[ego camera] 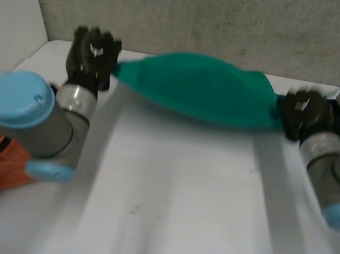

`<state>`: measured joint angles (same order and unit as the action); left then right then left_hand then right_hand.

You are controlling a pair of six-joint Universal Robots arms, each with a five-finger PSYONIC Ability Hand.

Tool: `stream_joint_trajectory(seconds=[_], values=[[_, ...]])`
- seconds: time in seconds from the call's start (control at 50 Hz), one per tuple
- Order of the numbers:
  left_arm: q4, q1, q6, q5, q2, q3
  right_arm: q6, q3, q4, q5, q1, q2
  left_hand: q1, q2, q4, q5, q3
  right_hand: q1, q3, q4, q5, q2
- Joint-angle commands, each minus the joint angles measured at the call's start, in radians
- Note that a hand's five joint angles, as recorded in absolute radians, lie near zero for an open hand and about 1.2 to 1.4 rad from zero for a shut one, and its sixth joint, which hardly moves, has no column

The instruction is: Fold the laundry.

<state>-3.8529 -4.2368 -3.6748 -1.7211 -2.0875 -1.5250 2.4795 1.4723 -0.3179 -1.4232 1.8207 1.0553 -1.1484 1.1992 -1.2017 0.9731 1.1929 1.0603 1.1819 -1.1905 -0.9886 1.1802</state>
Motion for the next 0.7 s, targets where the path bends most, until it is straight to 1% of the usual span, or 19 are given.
stream_joint_trajectory(seconds=[0.02, 0.08, 0.1, 0.12, 0.14, 0.16, 0.18, 0.2, 0.28, 0.34, 0.4, 0.46, 0.52, 0.58, 0.62, 0.64, 0.66, 0.7], values=[[0.033, 0.003, -0.008, -0.002, 0.017, -0.11, 0.015, 0.083, 0.195, 0.012, -0.008, -0.012, -0.248, 0.197, -0.195, 0.249, 0.203, 0.336, 0.214, -0.206, -0.233, 0.216], [0.061, -0.002, -0.008, -0.002, 0.052, -0.124, 0.019, 0.097, 0.203, 0.014, -0.008, -0.008, -0.248, 0.197, -0.195, 0.249, 0.203, 0.336, 0.214, -0.206, -0.233, 0.216], [0.085, -0.005, -0.005, -0.002, 0.085, -0.129, 0.019, 0.1, 0.207, 0.015, -0.009, -0.003, -0.248, 0.197, -0.195, 0.249, 0.203, 0.336, 0.214, -0.206, -0.233, 0.216], [0.098, -0.006, -0.001, -0.002, 0.102, -0.13, 0.019, 0.105, 0.209, 0.017, -0.011, 0.003, -0.248, 0.197, -0.195, 0.249, 0.203, 0.288, 0.166, -0.157, -0.185, 0.168], [0.114, -0.009, 0.002, -0.002, 0.122, -0.132, 0.019, 0.109, 0.209, 0.017, -0.012, 0.009, -0.248, 0.197, -0.195, 0.249, 0.203, 0.171, 0.049, -0.041, -0.068, 0.051], [0.125, -0.011, 0.006, -0.002, 0.132, -0.132, 0.022, 0.118, 0.209, 0.02, -0.021, 0.032, -0.248, 0.197, -0.195, 0.249, 0.203, -0.208, -0.33, 0.338, 0.311, -0.328], [0.153, -0.014, 0.007, -0.002, 0.157, -0.132, 0.022, 0.123, 0.209, 0.024, -0.029, 0.046, -0.248, 0.197, -0.195, 0.249, 0.203, -0.427, -0.549, 0.557, 0.53, -0.547], [0.167, -0.017, 0.007, -0.002, 0.171, -0.132, 0.025, 0.135, 0.209, 0.032, -0.047, 0.072, -0.248, 0.197, -0.195, 0.249, 0.203, -0.714, -0.836, 0.844, 0.817, -0.834], [0.226, -0.017, 0.009, -0.002, 0.248, -0.13, 0.055, 0.154, 0.201, 0.05, -0.089, 0.129, -0.248, 0.197, -0.195, 0.249, 0.203, -0.872, -0.994, 1.002, 0.975, -0.992], [0.243, -0.012, 0.009, 0.0, 0.279, -0.129, 0.094, 0.154, 0.212, 0.047, -0.116, 0.169, -0.248, 0.197, -0.195, 0.249, 0.203, -0.884, -1.006, 1.014, 0.987, -1.004], [0.253, -0.009, 0.019, -0.002, 0.3, -0.121, 0.108, 0.154, 0.22, 0.053, -0.133, 0.18, -0.248, 0.197, -0.195, 0.249, 0.203, -0.884, -1.006, 1.015, 0.987, -1.004], [0.253, -0.014, 0.03, 0.002, 0.307, -0.115, 0.087, 0.143, 0.263, 0.086, -0.141, 0.18, -0.248, 0.197, -0.195, 0.249, 0.203, -0.873, -0.994, 1.003, 0.975, -0.993], [0.253, -0.022, 0.033, 0.0, 0.302, -0.107, 0.05, 0.114, 0.299, 0.131, -0.153, 0.177, -0.248, 0.197, -0.195, 0.249, 0.203, -0.794, -0.915, 0.924, 0.896, -0.914], [0.251, -0.023, 0.033, 0.002, 0.296, -0.104, 0.015, 0.072, 0.31, 0.171, -0.167, 0.152, -0.248, 0.197, -0.195, 0.249, 0.203, -0.702, -0.824, 0.833, 0.805, -0.822], [0.251, -0.025, 0.032, 0.002, 0.29, -0.101, 0.004, 0.045, 0.312, 0.172, -0.17, 0.115, -0.248, 0.197, -0.195, 0.249, 0.203, -0.661, -0.783, 0.792, 0.764, -0.781], [0.25, -0.026, 0.032, 0.002, 0.288, -0.101, -0.005, 0.007, 0.318, 0.167, -0.17, 0.079, -0.248, 0.197, -0.195, 0.249, 0.203, -0.577, -0.699, 0.707, 0.68, -0.697], [0.25, -0.034, 0.032, 0.005, 0.281, -0.099, -0.01, -0.01, 0.321, 0.165, -0.172, 0.063, -0.248, 0.197, -0.195, 0.249, 0.203, -0.55, -0.672, 0.68, 0.653, -0.67], [0.25, -0.046, 0.032, 0.005, 0.267, -0.095, -0.013, -0.046, 0.326, 0.158, -0.173, 0.035, -0.248, 0.197, -0.195, 0.249, 0.203, -0.544, -0.665, 0.674, 0.647, -0.664]])
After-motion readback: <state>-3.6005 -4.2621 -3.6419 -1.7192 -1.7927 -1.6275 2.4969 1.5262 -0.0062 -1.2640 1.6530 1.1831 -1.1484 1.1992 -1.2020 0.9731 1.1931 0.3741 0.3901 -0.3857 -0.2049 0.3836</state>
